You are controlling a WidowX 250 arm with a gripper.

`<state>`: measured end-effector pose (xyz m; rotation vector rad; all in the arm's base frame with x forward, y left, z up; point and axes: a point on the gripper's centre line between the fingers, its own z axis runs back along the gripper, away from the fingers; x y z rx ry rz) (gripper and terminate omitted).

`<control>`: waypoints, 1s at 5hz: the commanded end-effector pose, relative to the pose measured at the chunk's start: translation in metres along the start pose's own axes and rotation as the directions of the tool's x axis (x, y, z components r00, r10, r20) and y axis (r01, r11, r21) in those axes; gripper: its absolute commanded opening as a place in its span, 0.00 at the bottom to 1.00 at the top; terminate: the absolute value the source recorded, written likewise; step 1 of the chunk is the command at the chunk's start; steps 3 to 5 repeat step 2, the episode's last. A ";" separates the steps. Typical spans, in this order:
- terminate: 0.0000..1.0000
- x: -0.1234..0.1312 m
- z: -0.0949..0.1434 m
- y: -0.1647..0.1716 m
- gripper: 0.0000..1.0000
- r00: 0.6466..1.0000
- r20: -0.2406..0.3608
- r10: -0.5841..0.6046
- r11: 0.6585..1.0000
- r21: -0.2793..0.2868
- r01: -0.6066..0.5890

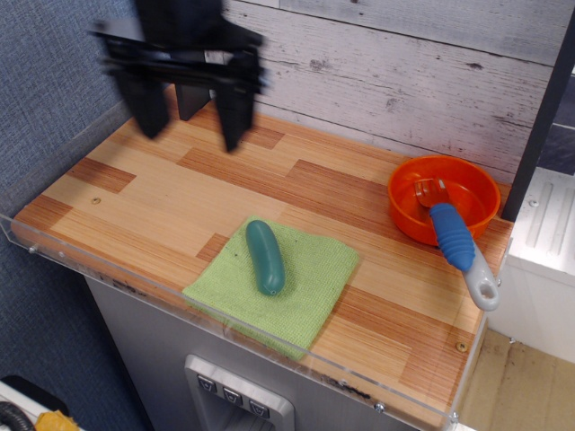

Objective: Put blue fork in orange pan

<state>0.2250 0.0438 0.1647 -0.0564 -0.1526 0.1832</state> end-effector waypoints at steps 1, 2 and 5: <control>0.00 -0.016 0.029 0.008 1.00 0.995 0.100 -0.022 0.999 -0.023 0.024; 1.00 -0.016 0.029 0.008 1.00 0.995 0.100 -0.022 0.999 -0.023 0.024; 1.00 -0.016 0.029 0.008 1.00 0.995 0.100 -0.022 0.999 -0.023 0.024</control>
